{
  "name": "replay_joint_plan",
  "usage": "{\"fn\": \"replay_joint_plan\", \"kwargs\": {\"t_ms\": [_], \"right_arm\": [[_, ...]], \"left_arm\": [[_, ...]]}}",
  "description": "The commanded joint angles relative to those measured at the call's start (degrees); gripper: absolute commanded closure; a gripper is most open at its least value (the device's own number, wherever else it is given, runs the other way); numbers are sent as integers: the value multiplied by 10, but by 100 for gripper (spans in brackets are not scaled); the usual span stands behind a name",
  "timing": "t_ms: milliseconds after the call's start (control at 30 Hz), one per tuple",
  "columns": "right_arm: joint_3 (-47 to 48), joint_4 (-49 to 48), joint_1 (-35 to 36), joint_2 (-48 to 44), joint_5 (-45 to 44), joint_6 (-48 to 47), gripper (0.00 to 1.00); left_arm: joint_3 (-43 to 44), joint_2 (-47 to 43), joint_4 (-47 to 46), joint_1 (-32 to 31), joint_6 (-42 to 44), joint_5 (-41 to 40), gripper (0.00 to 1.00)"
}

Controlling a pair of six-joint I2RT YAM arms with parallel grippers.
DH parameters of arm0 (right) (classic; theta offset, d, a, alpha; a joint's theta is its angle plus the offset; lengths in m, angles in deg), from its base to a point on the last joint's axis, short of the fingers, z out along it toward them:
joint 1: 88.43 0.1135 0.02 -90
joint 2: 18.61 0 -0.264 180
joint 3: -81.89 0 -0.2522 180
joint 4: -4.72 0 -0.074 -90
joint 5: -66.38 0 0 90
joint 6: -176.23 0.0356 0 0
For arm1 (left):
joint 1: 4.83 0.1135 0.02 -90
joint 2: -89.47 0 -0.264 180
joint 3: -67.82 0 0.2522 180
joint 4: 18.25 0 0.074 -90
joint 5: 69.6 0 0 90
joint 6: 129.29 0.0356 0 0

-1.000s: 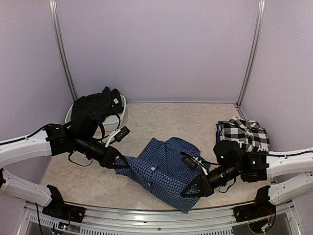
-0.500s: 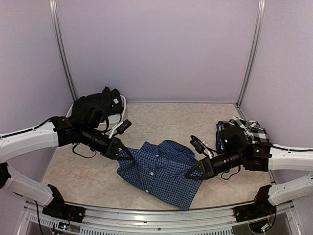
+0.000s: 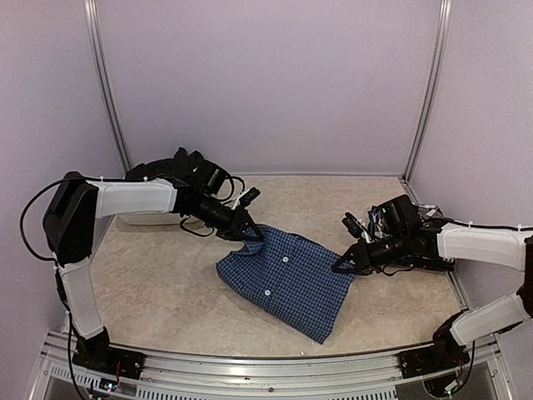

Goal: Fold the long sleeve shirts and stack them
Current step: Fold the 2/3-rectangle-folded shirt at the center of the board, then smooth out the square-folded shirt at the center of the board.

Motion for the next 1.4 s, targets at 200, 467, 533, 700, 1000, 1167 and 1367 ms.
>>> {"fn": "replay_joint_plan", "kwargs": {"t_ms": [200,467,533,700,1000,1167,1367], "right_arm": [[19,-44,-71,103,35,-83,62],[56,-20,-76,144,-71,-109,48],[61,-12,-77,131,-99,-117,48],[83,27,-76,120,-157,-135,47],[72,20,-30,50,-209,-130,46],[50,-23,26,23,-220,-99,45],[21,-81,62,41,-213,-67,45]], "left_arm": [[137,164,-5,38,30,24,62],[150,192,-42,72,8,-11,43],[151,184,-43,79,10,-33,43],[152,161,-34,94,2,-107,42],[54,35,-86,91,-6,-221,40],[-25,-62,-160,60,-10,-165,39],[-77,-75,-240,1,-26,-98,38]]}}
